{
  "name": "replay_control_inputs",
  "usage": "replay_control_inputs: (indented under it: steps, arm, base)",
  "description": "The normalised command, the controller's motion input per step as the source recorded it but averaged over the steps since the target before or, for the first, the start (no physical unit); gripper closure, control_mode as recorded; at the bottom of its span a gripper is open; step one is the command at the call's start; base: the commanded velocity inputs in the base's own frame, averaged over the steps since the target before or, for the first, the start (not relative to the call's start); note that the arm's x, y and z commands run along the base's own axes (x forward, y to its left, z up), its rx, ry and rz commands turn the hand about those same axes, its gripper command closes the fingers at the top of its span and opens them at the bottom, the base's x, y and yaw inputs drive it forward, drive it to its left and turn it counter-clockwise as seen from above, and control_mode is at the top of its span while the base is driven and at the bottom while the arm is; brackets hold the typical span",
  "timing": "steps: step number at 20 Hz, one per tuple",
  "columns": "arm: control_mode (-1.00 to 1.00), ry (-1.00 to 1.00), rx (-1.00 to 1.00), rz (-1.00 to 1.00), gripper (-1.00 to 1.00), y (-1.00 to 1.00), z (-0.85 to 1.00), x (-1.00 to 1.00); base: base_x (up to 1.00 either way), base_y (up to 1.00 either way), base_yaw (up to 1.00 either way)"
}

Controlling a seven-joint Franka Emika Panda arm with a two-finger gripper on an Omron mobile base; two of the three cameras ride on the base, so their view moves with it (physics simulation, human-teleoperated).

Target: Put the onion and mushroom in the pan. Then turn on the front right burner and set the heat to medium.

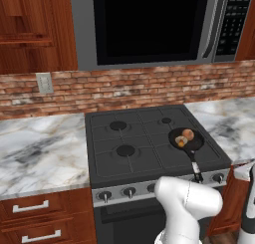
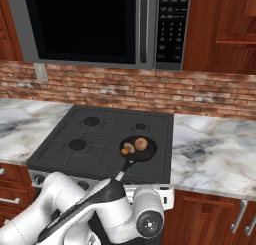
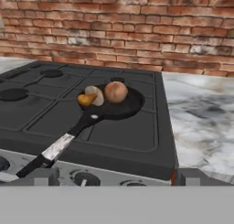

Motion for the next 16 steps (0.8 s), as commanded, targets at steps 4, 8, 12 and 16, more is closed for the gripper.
replay_control_inputs:
  steps: [4, 8, 12, 16]
  arm:
    - [-1.0, -0.23, 0.0, 0.0, -1.0, -0.08, -0.13, -0.19]
    - [-1.0, -0.18, 0.0, 0.0, -1.0, 0.0, -0.21, -0.08]
    - [-1.0, -0.13, 0.0, 0.0, -1.0, 0.0, -0.35, 0.0]
    - [-1.0, -0.08, 0.0, 0.0, -1.0, 0.0, -0.29, 0.02]
  base:
    - [0.0, 0.0, 0.0]
    - [0.0, 0.0, 0.0]
    - [0.0, 0.0, 0.0]
    - [0.0, 0.0, 0.0]
